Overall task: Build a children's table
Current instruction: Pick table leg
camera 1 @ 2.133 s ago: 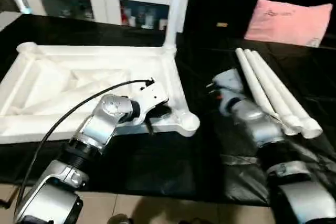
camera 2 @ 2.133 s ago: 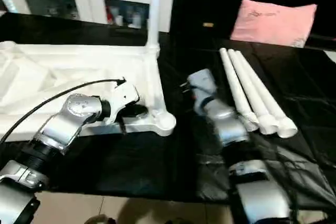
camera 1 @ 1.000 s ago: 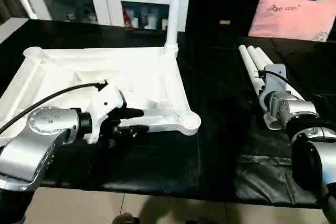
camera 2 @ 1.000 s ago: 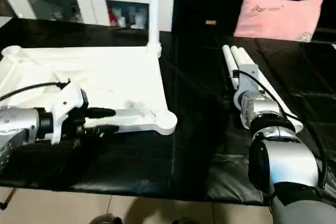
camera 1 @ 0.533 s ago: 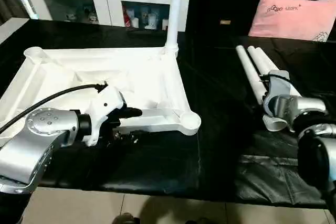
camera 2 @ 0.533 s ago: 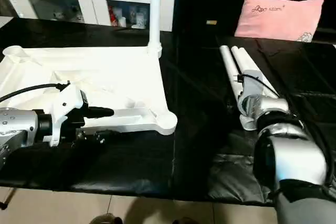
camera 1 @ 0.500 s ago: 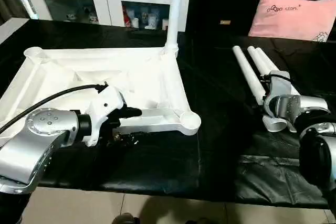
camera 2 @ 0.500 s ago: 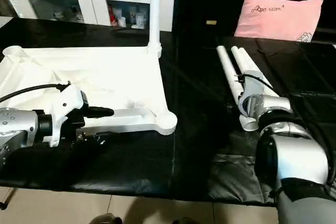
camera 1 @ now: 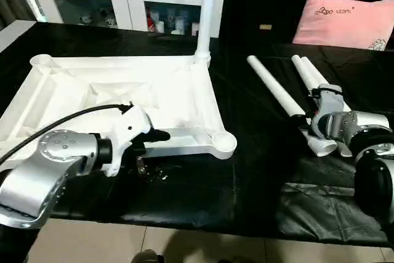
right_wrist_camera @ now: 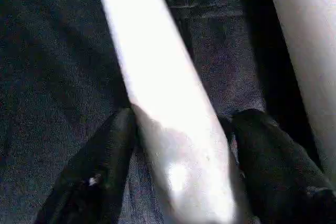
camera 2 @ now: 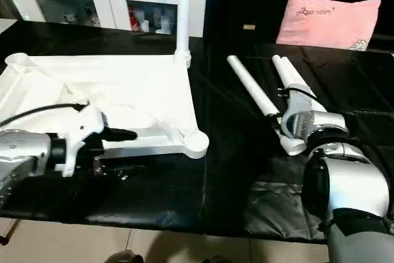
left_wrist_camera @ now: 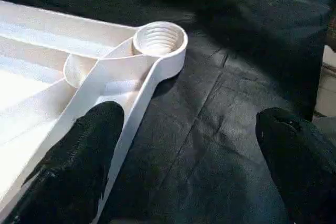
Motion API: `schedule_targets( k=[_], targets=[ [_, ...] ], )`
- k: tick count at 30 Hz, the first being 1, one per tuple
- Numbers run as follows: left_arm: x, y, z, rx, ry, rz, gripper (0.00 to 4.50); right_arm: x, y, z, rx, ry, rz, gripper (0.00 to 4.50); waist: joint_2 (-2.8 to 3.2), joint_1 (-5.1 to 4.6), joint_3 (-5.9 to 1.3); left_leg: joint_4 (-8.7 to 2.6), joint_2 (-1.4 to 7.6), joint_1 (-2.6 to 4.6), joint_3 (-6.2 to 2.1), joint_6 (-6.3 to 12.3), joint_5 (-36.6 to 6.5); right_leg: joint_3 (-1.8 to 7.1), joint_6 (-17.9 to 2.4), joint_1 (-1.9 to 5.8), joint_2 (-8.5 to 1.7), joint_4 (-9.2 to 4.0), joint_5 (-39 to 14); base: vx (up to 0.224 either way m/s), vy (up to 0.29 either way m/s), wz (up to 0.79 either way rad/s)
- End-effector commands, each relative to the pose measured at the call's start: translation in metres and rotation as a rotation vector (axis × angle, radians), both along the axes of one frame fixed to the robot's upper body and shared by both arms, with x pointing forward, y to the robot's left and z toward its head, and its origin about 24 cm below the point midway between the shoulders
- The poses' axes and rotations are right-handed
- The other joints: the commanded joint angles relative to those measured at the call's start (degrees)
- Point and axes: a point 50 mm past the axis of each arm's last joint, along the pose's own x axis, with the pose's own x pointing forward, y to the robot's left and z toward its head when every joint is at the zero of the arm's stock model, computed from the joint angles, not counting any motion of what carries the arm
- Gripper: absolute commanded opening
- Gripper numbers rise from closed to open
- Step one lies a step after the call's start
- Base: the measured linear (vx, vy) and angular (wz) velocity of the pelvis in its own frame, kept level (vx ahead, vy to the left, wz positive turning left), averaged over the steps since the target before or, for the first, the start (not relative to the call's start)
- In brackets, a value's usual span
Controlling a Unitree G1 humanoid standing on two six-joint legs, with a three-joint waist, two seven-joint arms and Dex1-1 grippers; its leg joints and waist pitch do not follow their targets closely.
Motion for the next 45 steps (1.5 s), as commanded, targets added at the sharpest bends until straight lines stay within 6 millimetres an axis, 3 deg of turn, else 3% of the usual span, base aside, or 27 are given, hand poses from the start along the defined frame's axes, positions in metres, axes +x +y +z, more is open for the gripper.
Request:
schedule_targets(
  k=[1, 2, 3, 5, 6, 10, 15, 24, 25, 30, 31, 34, 36, 41, 44, 45],
  targets=[
    [0.003, -0.003, 0.001, -0.001, -0.016, -0.004, 4.5, -0.002, -0.005, 0.0, -0.016, 0.02, 0.0, 2.64, -0.6, -0.15, -4.31, -3.13, 1.68, 0.27, -0.22, -0.96, -11.4, 2.84, -9.0, 2.72, -4.23, -4.47, -16.6, 0.0, 0.0, 0.0],
    [0.003, -0.003, 0.001, -0.001, -0.016, -0.004, 4.5, -0.002, -0.005, 0.0, -0.016, 0.02, 0.0, 2.53, -0.55, -0.15, -4.31, -3.15, 1.68, 0.27, -0.24, -0.97, -11.4, 2.84, -8.9, 2.73, -4.28, -4.49, -16.7, 0.0, 0.0, 0.0],
    [0.006, -0.004, 0.0, -0.005, -0.018, 0.0, 4.5, -0.002, -0.005, 0.0, -0.021, 0.018, 0.002, 2.43, -0.92, -0.25, -4.3, -3.14, 1.68, 0.23, -0.23, -0.86, -11.2, 2.83, -8.7, 2.72, -4.25, -4.46, -17.0, 0.0, 0.0, 0.0],
    [0.006, -0.004, -0.001, -0.004, -0.02, 0.0, 4.5, -0.002, -0.005, 0.0, -0.026, 0.019, 0.006, 2.29, -0.78, -0.24, -4.33, -3.11, 1.68, 0.28, -0.21, -0.89, -11.2, 2.84, -8.5, 2.66, -4.26, -4.5, -17.1, 0.0, 0.0, 0.0],
    [0.008, -0.005, -0.001, -0.004, -0.025, 0.002, 4.5, -0.002, -0.005, 0.0, -0.03, 0.021, 0.009, 2.21, -1.22, -0.38, -4.32, -3.11, 1.7, 0.28, -0.13, -0.79, -11.0, 2.84, -8.4, 2.63, -4.19, -4.56, -17.1, 0.0, 0.0, 0.0],
    [0.014, -0.006, -0.002, -0.017, -0.053, 0.03, 4.5, -0.002, -0.006, 0.0, -0.035, 0.022, 0.009, 1.89, -1.17, -0.42, -4.4, -3.1, 1.76, 0.34, -0.18, -1.0, -10.6, 2.93, -8.5, 2.69, -4.26, -4.41, -16.1, 0.0, 0.0, 0.0],
    [0.021, -0.01, -0.002, -0.044, -0.086, 0.07, 4.5, 0.0, -0.006, 0.003, 0.002, -0.015, -0.012, 1.85, -1.5, -0.48, -4.42, -3.04, 1.75, 0.25, -0.11, -0.62, -10.0, 2.94, -8.8, 2.8, -4.28, -4.35, -15.0, 0.0, 0.0, 0.0],
    [0.039, -0.014, 0.002, -0.115, -0.161, 0.181, 4.5, 0.005, -0.005, 0.009, 0.068, -0.11, -0.025, 1.84, -1.49, -0.53, -4.64, -2.87, 1.68, 0.16, -0.05, 0.22, -8.7, 2.9, -9.4, 3.0, -4.2, -4.21, -12.4, 0.0, 0.0, 0.0],
    [0.05, -0.015, 0.003, -0.139, -0.186, 0.249, 4.5, 0.01, -0.003, 0.017, 0.127, -0.199, -0.044, 1.84, -1.48, -0.52, -4.66, -2.77, 1.62, 0.17, 0.05, 0.49, -8.9, 2.93, -9.1, 2.98, -4.17, -4.36, -12.6, 0.0, 0.0, 0.0],
    [0.064, -0.02, 0.006, -0.195, -0.209, 0.348, 4.5, 0.018, 0.002, 0.031, 0.257, -0.366, -0.06, 1.84, -1.15, -0.39, -4.89, -2.68, 1.63, 0.13, 0.01, 1.35, -7.8, 2.88, -9.7, 3.16, -4.12, -4.17, -9.7, 0.0, 0.0, 0.0],
    [0.07, -0.026, 0.007, -0.244, -0.196, 0.378, 4.5, 0.021, 0.008, 0.037, 0.349, -0.438, -0.039, 1.84, -0.82, -0.32, -4.94, -2.69, 1.52, 0.0, -0.06, 1.96, -7.2, 2.85, -10.2, 3.33, -4.06, -4.0, -8.3, 0.0, 0.0, 0.0],
    [0.074, -0.035, 0.011, -0.31, -0.176, 0.374, 4.5, 0.023, 0.018, 0.04, 0.439, -0.496, 0.006, 1.84, -0.84, -0.28, -5.13, -2.66, 1.59, -0.02, -0.17, 2.83, -6.2, 2.76, -11.1, 3.5, -4.16, -3.92, -6.3, 0.0, 0.0, 0.0],
    [0.078, -0.043, 0.015, -0.369, -0.16, 0.371, 4.5, 0.023, 0.028, 0.046, 0.532, -0.568, 0.064, 1.84, -0.48, -0.11, -5.24, -2.65, 1.81, 0.01, -0.35, 3.4, -5.8, 2.71, -12.2, 3.63, -4.47, -3.73, -5.4, 0.0, 0.0, 0.0],
    [0.086, -0.059, 0.03, -0.519, -0.102, 0.358, 4.5, 0.016, 0.057, 0.059, 0.732, -0.691, 0.242, 1.84, -0.56, 0.47, -5.3, -2.76, 2.08, 0.27, -0.36, 4.3, -5.1, 2.64, -13.0, 3.86, -4.46, -3.82, -3.8, 0.0, 0.0, 0.0],
    [0.09, -0.07, 0.041, -0.623, -0.052, 0.333, 4.5, 0.004, 0.075, 0.069, 0.887, -0.75, 0.393, 1.83, -0.55, 0.83, -5.3, -2.8, 2.13, 0.39, -0.31, 4.48, -5.1, 2.66, -12.9, 3.82, -4.49, -4.0, -4.4, 0.0, 0.0, 0.0],
    [0.092, -0.078, 0.049, -0.69, -0.017, 0.309, 4.5, -0.007, 0.088, 0.076, 0.986, -0.77, 0.519, 1.83, -0.77, 0.92, -5.2, -2.87, 2.07, 0.36, -0.24, 4.64, -5.1, 2.62, -12.5, 3.82, -4.38, -4.27, -5.1, 0.0, 0.0, 0.0]
  ],
)
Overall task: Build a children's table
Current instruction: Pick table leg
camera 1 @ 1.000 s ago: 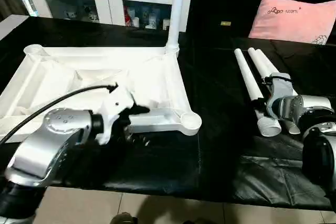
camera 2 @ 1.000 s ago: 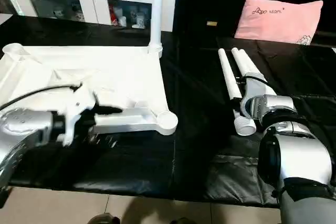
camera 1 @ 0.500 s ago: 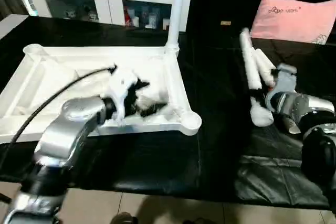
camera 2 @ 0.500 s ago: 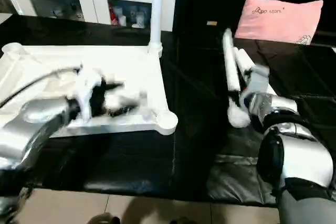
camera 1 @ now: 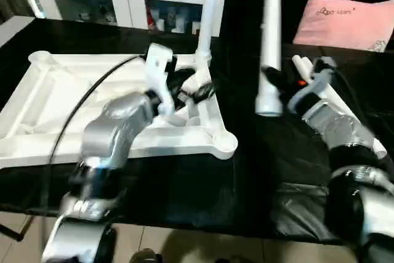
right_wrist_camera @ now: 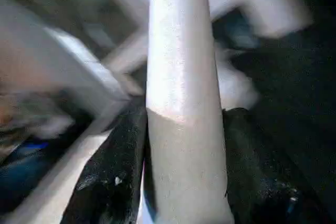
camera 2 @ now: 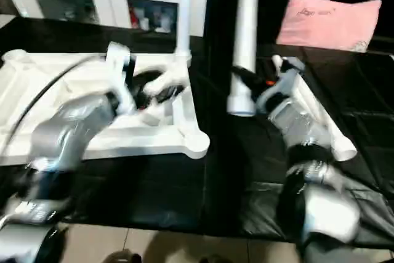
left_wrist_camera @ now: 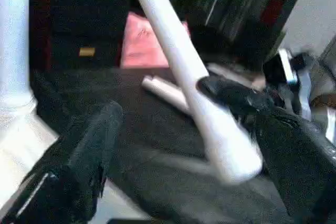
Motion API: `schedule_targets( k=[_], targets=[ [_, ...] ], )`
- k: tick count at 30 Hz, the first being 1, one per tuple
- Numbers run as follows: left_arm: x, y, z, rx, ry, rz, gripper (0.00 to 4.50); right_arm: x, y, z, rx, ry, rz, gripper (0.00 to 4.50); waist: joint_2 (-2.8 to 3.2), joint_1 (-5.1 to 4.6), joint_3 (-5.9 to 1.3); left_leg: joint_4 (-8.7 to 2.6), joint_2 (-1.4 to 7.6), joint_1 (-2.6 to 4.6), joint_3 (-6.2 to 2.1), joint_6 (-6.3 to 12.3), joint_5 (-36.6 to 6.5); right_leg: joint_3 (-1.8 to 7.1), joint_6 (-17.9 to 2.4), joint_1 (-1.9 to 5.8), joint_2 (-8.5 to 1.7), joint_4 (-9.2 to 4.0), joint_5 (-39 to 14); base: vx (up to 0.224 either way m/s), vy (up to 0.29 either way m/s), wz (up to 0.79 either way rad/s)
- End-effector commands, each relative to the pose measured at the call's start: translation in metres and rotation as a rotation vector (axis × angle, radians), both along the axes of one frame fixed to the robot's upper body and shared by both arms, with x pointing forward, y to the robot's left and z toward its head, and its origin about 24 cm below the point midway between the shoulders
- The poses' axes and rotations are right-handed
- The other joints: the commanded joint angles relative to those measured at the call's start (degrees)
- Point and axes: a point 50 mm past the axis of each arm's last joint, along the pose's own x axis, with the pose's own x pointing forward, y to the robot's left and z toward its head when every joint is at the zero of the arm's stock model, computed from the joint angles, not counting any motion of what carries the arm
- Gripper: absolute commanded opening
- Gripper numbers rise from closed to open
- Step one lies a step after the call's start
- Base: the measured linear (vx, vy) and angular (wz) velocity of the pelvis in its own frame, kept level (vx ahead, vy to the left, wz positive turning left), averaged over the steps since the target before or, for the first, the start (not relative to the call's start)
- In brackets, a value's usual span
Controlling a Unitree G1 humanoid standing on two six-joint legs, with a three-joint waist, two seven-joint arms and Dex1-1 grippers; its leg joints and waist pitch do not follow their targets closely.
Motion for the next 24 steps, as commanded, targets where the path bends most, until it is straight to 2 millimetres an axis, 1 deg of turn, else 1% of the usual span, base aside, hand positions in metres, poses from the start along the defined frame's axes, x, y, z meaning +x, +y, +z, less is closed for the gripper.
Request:
schedule_targets(
  k=[1, 2, 3, 4, 5, 6, 7, 8, 9, 10, 11, 12, 13, 15, 16, 17, 18, 19, 20, 21, 23, 24],
  targets=[
    [0.003, -0.007, 0.008, -0.069, 0.024, -0.032, 4.5, -0.011, 0.013, 0.019, 0.074, -0.115, 0.153, 1.83, -0.06, 0.46, -5.22, -2.99, 2.0, 0.57, -0.34, 4.41, -4.9, 2.71, -12.0, 4.06, -4.41, -4.17, -5.7, 0.0, 0.0, 0.0],
    [0.003, -0.007, 0.008, -0.069, 0.024, -0.032, 4.5, -0.011, 0.013, 0.019, 0.074, -0.115, 0.153, 1.83, -0.05, 0.58, -5.31, -2.97, 2.1, 0.59, -0.41, 4.36, -4.8, 2.68, -11.9, 4.06, -4.55, -4.15, -5.9, 0.0, 0.0, 0.0],
    [0.003, -0.01, 0.012, -0.1, 0.034, -0.05, 4.5, -0.015, 0.017, 0.021, 0.088, -0.132, 0.201, 1.83, -0.25, 0.57, -5.16, -3.04, 2.04, 0.53, -0.35, 4.09, -4.9, 2.68, -11.6, 3.9, -4.57, -4.37, -7.2, 0.0, 0.0, 0.0],
    [0.003, -0.013, 0.015, -0.132, 0.043, -0.069, 4.5, -0.019, 0.022, 0.022, 0.098, -0.148, 0.247, 1.83, -0.35, 0.7, -5.13, -2.98, 1.91, 0.53, -0.28, 3.71, -5.1, 2.77, -11.2, 3.91, -4.71, -4.55, -8.5, 0.0, 0.0, 0.0],
    [0.003, -0.013, 0.015, -0.132, 0.043, -0.069, 4.5, -0.019, 0.022, 0.022, 0.098, -0.148, 0.247, 1.83, -0.35, 0.72, -5.13, -3.01, 1.92, 0.56, -0.34, 3.44, -5.2, 2.77, -11.1, 3.86, -4.74, -4.56, -9.2, 0.0, 0.0, 0.0],
    [0.003, -0.02, 0.021, -0.202, 0.08, -0.114, 4.5, -0.032, 0.03, 0.026, 0.122, -0.181, 0.349, 1.83, -0.57, 0.76, -4.98, -3.04, 1.68, 0.51, -0.19, 3.26, -5.2, 2.83, -10.2, 3.96, -4.61, -4.89, -10.3, 0.0, 0.0, 0.0],
    [0.004, -0.023, 0.024, -0.233, 0.1, -0.128, 4.5, -0.038, 0.033, 0.028, 0.128, -0.201, 0.391, 1.83, -0.43, 0.92, -4.99, -3.12, 1.91, 0.52, -0.44, 3.19, -5.2, 2.82, -10.1, 3.94, -4.74, -4.71, -10.5, 0.0, 0.0, 0.0],
    [0.004, -0.026, 0.026, -0.264, 0.119, -0.139, 4.5, -0.042, 0.035, 0.029, 0.137, -0.212, 0.422, 1.83, -0.4, 1.02, -5.11, -3.09, 1.91, 0.61, -0.45, 3.38, -5.2, 2.78, -9.8, 3.87, -4.76, -4.91, -10.6, 0.0, 0.0, 0.0],
    [0.004, -0.027, 0.027, -0.277, 0.127, -0.144, 4.5, -0.044, 0.036, 0.029, 0.14, -0.214, 0.433, 1.83, -0.44, 0.97, -5.12, -3.07, 1.95, 0.57, -0.46, 3.26, -5.1, 2.8, -9.7, 3.92, -4.77, -4.76, -10.3, 0.0, 0.0, 0.0],
    [0.004, -0.028, 0.028, -0.287, 0.133, -0.147, 4.5, -0.045, 0.037, 0.029, 0.143, -0.216, 0.441, 1.83, -0.53, 1.08, -5.07, -3.14, 1.87, 0.53, -0.55, 2.96, -5.2, 2.72, -9.3, 3.88, -4.86, -4.99, -11.5, 0.0, 0.0, 0.0],
    [0.003, -0.03, 0.035, -0.349, 0.148, -0.174, 4.5, -0.051, 0.039, 0.029, 0.141, -0.212, 0.466, 1.83, -0.53, 0.96, -4.98, -3.21, 1.87, 0.43, -0.55, 2.85, -5.3, 2.71, -9.1, 3.86, -4.87, -5.11, -12.1, 0.0, 0.0, 0.0],
    [0.002, -0.03, 0.037, -0.369, 0.149, -0.188, 4.5, -0.053, 0.039, 0.029, 0.143, -0.21, 0.474, 1.83, -0.72, 1.12, -4.98, -3.09, 1.77, 0.43, -0.47, 2.56, -5.1, 2.72, -8.9, 3.89, -4.86, -5.16, -12.5, 0.0, 0.0, 0.0],
    [0.001, -0.03, 0.04, -0.389, 0.146, -0.204, 4.5, -0.054, 0.039, 0.028, 0.149, -0.207, 0.482, 1.83, -0.73, 1.14, -4.95, -3.15, 1.75, 0.34, -0.51, 2.53, -5.1, 2.72, -8.7, 3.95, -4.89, -5.17, -12.9, 0.0, 0.0, 0.0],
    [-0.002, -0.031, 0.043, -0.423, 0.142, -0.24, 4.5, -0.056, 0.039, 0.028, 0.156, -0.208, 0.492, 1.83, -0.79, 1.12, -4.88, -3.19, 1.7, 0.31, -0.51, 2.37, -5.4, 2.67, -7.7, 3.84, -4.91, -5.45, -14.9, 0.0, 0.0, 0.0],
    [-0.002, -0.031, 0.044, -0.425, 0.142, -0.243, 4.5, -0.056, 0.04, 0.028, 0.156, -0.207, 0.493, 1.83, -0.81, 1.09, -4.89, -3.18, 1.66, 0.29, -0.5, 2.21, -5.3, 2.67, -7.4, 3.85, -4.85, -5.41, -15.1, 0.0, 0.0, 0.0],
    [-0.003, -0.03, 0.045, -0.437, 0.141, -0.257, 4.22, -0.058, 0.04, 0.028, 0.159, -0.207, 0.5, 1.83, -0.79, 1.09, -4.88, -3.22, 1.64, 0.29, -0.52, 2.16, -5.2, 2.68, -7.0, 3.83, -4.82, -5.52, -15.4, 0.0, 0.0, 0.0],
    [-0.008, -0.029, 0.049, -0.479, 0.122, -0.312, 4.15, -0.061, 0.041, 0.029, 0.175, -0.21, 0.525, 1.83, -0.89, 1.1, -4.94, -3.25, 1.72, 0.3, -0.56, 2.12, -4.6, 2.72, -6.9, 3.82, -4.77, -5.35, -14.6, 0.0, 0.0, 0.0],
    [-0.01, -0.029, 0.051, -0.498, 0.11, -0.342, 4.15, -0.063, 0.042, 0.03, 0.185, -0.212, 0.54, 1.83, -0.9, 1.11, -5.01, -3.26, 1.79, 0.26, -0.59, 2.22, -4.1, 2.74, -7.3, 3.89, -4.83, -5.15, -13.2, 0.0, 0.0, 0.0],
    [-0.01, -0.029, 0.051, -0.498, 0.11, -0.342, 4.09, -0.063, 0.042, 0.03, 0.185, -0.212, 0.54, 1.83, -0.86, 1.13, -4.99, -3.24, 1.76, 0.26, -0.59, 2.3, -3.9, 2.72, -7.6, 3.9, -4.85, -5.12, -12.8, 0.0, 0.0, 0.0],
    [-0.014, -0.028, 0.053, -0.525, 0.095, -0.389, 3.79, -0.065, 0.043, 0.031, 0.199, -0.216, 0.557, 1.83, -0.82, 1.11, -4.98, -3.23, 1.77, 0.28, -0.55, 2.34, -4.1, 2.71, -7.7, 3.83, -4.87, -5.16, -12.8, 0.0, 0.0, 0.0],
    [-0.022, -0.027, 0.053, -0.56, 0.075, -0.486, 3.7, -0.07, 0.046, 0.03, 0.212, -0.206, 0.606, 1.83, -1.0, 1.07, -4.87, -3.25, 1.78, 0.29, -0.47, 2.64, -4.2, 2.77, -7.5, 3.8, -4.82, -5.3, -13.5, 0.0, 0.0, 0.0],
    [-0.025, -0.028, 0.053, -0.565, 0.074, -0.513, 3.67, -0.072, 0.047, 0.03, 0.21, -0.203, 0.62, 1.83, -0.93, 1.13, -4.83, -3.27, 1.73, 0.3, -0.47, 2.66, -4.2, 2.75, -7.4, 3.81, -4.84, -5.32, -13.7, 0.0, 0.0, 0.0]
  ],
)
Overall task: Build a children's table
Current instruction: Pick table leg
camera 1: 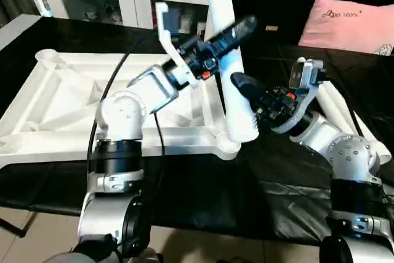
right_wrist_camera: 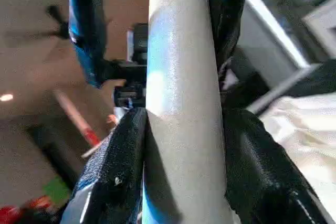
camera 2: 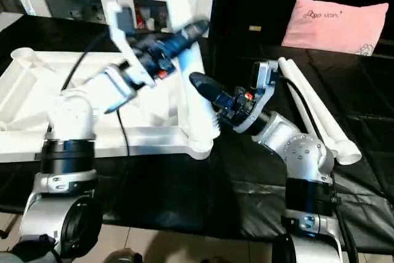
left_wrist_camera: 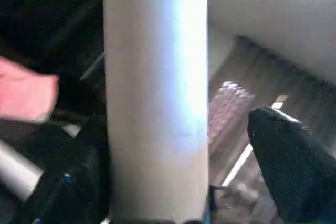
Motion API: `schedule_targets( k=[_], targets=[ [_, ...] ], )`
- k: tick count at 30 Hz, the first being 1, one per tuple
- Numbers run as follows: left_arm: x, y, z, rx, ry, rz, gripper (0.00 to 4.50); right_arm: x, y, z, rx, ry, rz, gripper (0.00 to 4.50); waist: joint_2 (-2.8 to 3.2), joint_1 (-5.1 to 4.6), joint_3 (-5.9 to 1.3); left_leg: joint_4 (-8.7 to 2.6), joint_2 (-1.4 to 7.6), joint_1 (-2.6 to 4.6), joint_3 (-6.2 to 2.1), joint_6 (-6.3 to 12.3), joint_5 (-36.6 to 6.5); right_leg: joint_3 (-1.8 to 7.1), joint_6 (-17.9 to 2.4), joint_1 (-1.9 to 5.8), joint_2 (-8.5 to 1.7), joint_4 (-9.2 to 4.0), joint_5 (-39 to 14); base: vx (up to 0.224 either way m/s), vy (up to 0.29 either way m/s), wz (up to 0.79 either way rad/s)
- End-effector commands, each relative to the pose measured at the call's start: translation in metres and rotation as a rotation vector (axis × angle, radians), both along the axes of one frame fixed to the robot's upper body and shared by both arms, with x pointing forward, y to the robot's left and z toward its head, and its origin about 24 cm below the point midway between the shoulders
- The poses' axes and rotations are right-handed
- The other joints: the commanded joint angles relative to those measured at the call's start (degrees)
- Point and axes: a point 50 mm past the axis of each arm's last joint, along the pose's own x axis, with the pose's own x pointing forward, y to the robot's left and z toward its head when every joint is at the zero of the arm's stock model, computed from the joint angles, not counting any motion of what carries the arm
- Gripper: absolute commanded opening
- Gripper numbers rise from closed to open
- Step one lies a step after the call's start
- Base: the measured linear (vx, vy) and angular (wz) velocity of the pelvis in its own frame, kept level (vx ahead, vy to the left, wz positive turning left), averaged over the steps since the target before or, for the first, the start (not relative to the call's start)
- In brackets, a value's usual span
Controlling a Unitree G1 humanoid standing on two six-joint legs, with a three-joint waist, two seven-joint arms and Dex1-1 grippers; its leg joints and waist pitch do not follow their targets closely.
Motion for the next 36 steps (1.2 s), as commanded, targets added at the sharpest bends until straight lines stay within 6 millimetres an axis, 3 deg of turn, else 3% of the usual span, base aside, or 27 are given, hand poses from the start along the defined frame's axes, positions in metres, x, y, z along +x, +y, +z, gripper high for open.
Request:
schedule_targets(
  k=[1, 7, 8, 11, 18, 29, 30, 35, 36],
  targets=[
    [-0.01, -0.003, 0.003, -0.035, -0.045, -0.1, 3.61, -0.006, 0.001, 0.001, -0.006, -0.006, 0.045, 1.83, -0.91, 0.24, -4.82, -3.22, 1.77, 0.26, -0.38, 2.58, -4.2, 2.79, -7.4, 3.69, -4.74, -5.2, -14.0, 0.0, 0.0, 0.0],
    [-0.022, 0.001, 0.009, -0.177, -0.073, -0.274, 3.25, -0.011, 0.004, 0.004, 0.01, -0.01, 0.115, 1.83, -0.92, 0.25, -4.66, -3.38, 1.86, 0.37, -0.4, 1.29, -5.7, 2.83, -6.4, 3.6, -4.88, -5.56, -17.0, 0.0, 0.0, 0.0],
    [-0.022, 0.002, 0.01, -0.189, -0.078, -0.29, 3.0, -0.012, 0.005, 0.005, 0.01, -0.012, 0.122, 1.83, -0.86, 0.3, -4.69, -3.41, 1.9, 0.4, -0.44, 1.15, -5.5, 2.86, -6.4, 3.61, -4.93, -5.49, -17.0, 0.0, 0.0, 0.0],
    [-0.025, 0.004, 0.012, -0.217, -0.096, -0.32, 2.88, -0.013, 0.007, 0.005, 0.012, -0.019, 0.131, 1.83, -0.86, 0.24, -4.7, -3.48, 1.93, 0.42, -0.49, 0.9, -5.6, 2.91, -6.1, 3.62, -4.87, -5.47, -16.3, 0.0, 0.0, 0.0],
    [-0.031, 0.01, 0.015, -0.278, -0.113, -0.398, 2.13, -0.016, 0.007, 0.006, 0.013, -0.024, 0.14, 1.83, -0.61, 0.22, -4.73, -3.52, 1.95, 0.42, -0.52, 0.51, -5.5, 2.93, -6.2, 3.62, -4.8, -5.35, -15.1, 0.0, 0.0, 0.0],
    [-0.027, 0.011, 0.014, -0.241, -0.121, -0.355, 1.99, -0.013, 0.006, 0.003, -0.041, -0.036, 0.075, 1.82, -0.64, 0.25, -4.72, -3.6, 2.01, 0.45, -0.56, -0.15, -5.9, 3.0, -5.5, 3.67, -4.88, -5.41, -15.7, 0.0, 0.0, 0.0],
    [-0.025, 0.012, 0.013, -0.228, -0.12, -0.334, 1.98, -0.01, 0.007, 0.003, -0.054, -0.028, 0.05, 2.38, -0.67, 0.21, -4.69, -3.63, 1.99, 0.43, -0.57, -0.19, -5.7, 3.0, -5.3, 3.64, -4.86, -5.43, -15.7, 0.0, 0.0, 0.0],
    [-0.016, 0.017, 0.006, -0.047, -0.137, -0.178, 1.94, 0.001, 0.006, -0.007, -0.187, 0.015, -0.067, 2.74, -0.49, 0.09, -4.72, -3.85, 2.04, 0.57, -0.84, -0.96, -6.2, 2.98, -3.7, 3.52, -4.85, -5.51, -16.8, 0.0, 0.0, 0.0],
    [-0.012, 0.019, 0.0, 0.088, -0.156, -0.093, 1.92, 0.005, 0.005, -0.011, -0.253, -0.005, -0.13, 2.96, -0.47, -0.02, -4.67, -3.86, 2.07, 0.66, -0.72, -1.3, -6.3, 3.09, -3.3, 3.46, -4.86, -5.44, -16.9, 0.0, 0.0, 0.0]
  ],
)
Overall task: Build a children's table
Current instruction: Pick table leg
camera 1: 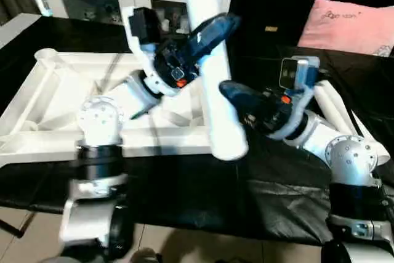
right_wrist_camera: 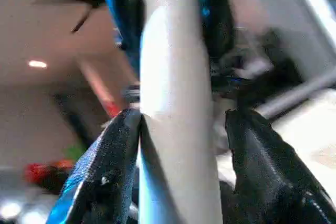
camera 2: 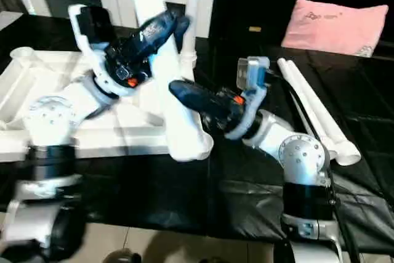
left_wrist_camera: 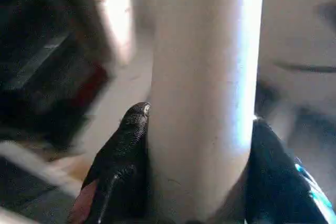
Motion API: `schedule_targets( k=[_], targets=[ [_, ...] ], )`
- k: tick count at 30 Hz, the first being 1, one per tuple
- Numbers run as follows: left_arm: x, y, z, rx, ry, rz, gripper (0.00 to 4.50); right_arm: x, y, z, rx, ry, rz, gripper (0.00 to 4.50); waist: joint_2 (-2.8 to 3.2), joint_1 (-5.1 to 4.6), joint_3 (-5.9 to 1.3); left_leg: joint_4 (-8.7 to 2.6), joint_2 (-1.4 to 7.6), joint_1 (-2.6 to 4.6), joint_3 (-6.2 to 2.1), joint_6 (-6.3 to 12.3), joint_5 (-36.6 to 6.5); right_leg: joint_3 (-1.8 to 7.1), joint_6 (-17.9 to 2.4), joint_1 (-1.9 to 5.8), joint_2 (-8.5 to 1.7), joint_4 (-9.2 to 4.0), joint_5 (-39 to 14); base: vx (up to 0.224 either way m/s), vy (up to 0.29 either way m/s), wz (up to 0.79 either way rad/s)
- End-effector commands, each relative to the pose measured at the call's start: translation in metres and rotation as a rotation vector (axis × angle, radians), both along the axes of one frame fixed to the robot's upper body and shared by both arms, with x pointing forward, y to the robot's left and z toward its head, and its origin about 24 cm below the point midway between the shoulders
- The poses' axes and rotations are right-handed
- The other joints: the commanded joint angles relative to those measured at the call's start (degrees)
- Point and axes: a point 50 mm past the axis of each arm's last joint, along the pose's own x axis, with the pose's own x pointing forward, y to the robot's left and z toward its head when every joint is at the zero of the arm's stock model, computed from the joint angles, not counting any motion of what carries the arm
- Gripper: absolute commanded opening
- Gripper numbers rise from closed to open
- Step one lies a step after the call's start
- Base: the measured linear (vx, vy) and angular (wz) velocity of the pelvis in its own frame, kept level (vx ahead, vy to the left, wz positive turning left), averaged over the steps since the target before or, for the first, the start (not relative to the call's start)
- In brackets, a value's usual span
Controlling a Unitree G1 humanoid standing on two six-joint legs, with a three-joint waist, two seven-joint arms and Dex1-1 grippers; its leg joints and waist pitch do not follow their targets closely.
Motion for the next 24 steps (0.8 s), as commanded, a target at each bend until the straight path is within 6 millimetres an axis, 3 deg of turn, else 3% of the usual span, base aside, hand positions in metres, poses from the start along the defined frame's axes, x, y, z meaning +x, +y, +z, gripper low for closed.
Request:
schedule_targets(
  k=[1, 2, 3, 4, 5, 6, 13, 18, 20, 24],
  targets=[
    [-0.001, -0.013, 0.001, 0.21, -0.114, 0.081, 1.91, 0.012, -0.008, -0.016, -0.177, -0.001, -0.196, 3.01, -0.16, 0.08, -4.68, -3.92, 2.26, 0.63, -0.76, -1.76, -6.2, 3.11, -3.2, 3.24, -4.83, -5.17, -16.6, 0.0, 0.0, 0.0],
    [0.0, -0.013, 0.0, 0.214, -0.117, 0.084, 1.91, 0.012, -0.008, -0.016, -0.179, -0.004, -0.199, 3.01, -0.29, 0.15, -4.68, -3.97, 2.3, 0.64, -0.81, -1.93, -6.0, 3.11, -2.8, 3.2, -4.86, -5.25, -16.5, 0.0, 0.0, 0.0],
    [0.003, -0.012, -0.002, 0.288, -0.15, 0.15, 1.89, 0.014, -0.009, -0.015, -0.19, -0.035, -0.234, 3.12, -0.07, 0.1, -4.82, -3.83, 2.2, 0.92, -0.6, -2.05, -5.8, 3.19, -3.7, 3.13, -4.85, -4.99, -15.4, 0.0, 0.0, 0.0],
    [0.006, -0.012, -0.004, 0.336, -0.167, 0.196, 1.88, 0.015, -0.009, -0.014, -0.196, -0.042, -0.251, 3.24, -0.1, 0.14, -4.72, -3.9, 2.3, 0.84, -0.67, -1.84, -6.1, 3.18, -4.0, 3.07, -4.9, -5.1, -15.2, 0.0, 0.0, 0.0],
    [0.009, -0.011, -0.005, 0.382, -0.173, 0.241, 1.88, 0.016, -0.009, -0.013, -0.207, -0.044, -0.271, 3.24, -0.57, -0.03, -4.76, -3.9, 2.3, 0.63, -0.64, -1.67, -6.0, 3.2, -4.3, 3.39, -4.84, -4.89, -14.3, 0.0, 0.0, 0.0],
    [0.016, -0.01, -0.006, 0.473, -0.184, 0.35, 1.87, 0.019, -0.008, -0.013, -0.26, -0.071, -0.317, 3.41, -0.46, 0.01, -4.74, -3.92, 2.36, 0.58, -0.73, -1.58, -5.8, 3.16, -4.5, 3.4, -4.84, -4.71, -13.4, 0.0, 0.0, 0.0],
    [0.03, -0.015, -0.007, 0.601, -0.197, 0.587, 1.87, 0.023, 0.009, -0.027, -0.425, -0.052, -0.358, 3.96, -0.88, -0.51, -4.73, -3.65, 2.13, 0.45, -0.56, -0.93, -5.8, 3.16, -5.9, 3.54, -4.87, -4.61, -12.8, 0.0, 0.0, 0.0],
    [0.034, -0.022, -0.008, 0.62, -0.216, 0.658, 1.87, 0.022, 0.025, -0.033, -0.441, -0.049, -0.343, 4.31, -0.91, -0.8, -4.69, -3.64, 2.14, 0.36, -0.6, -0.52, -6.0, 3.22, -6.3, 3.47, -4.92, -4.59, -12.2, 0.0, 0.0, 0.0],
    [0.035, -0.025, -0.008, 0.611, -0.208, 0.658, 1.87, 0.023, 0.032, -0.035, -0.452, -0.044, -0.351, 4.41, -0.65, -0.94, -4.77, -3.58, 2.15, 0.37, -0.61, -0.65, -6.0, 3.21, -7.0, 3.44, -4.92, -4.49, -11.3, 0.0, 0.0, 0.0],
    [0.033, -0.032, -0.006, 0.594, -0.207, 0.648, 1.87, 0.041, 0.043, -0.042, -0.499, 0.045, -0.482, 4.5, -0.68, -1.39, -4.7, -3.67, 2.11, 0.48, -0.61, -1.42, -6.7, 3.15, -8.0, 3.29, -5.03, -4.69, -13.0, 0.0, 0.0, 0.0]
  ],
)
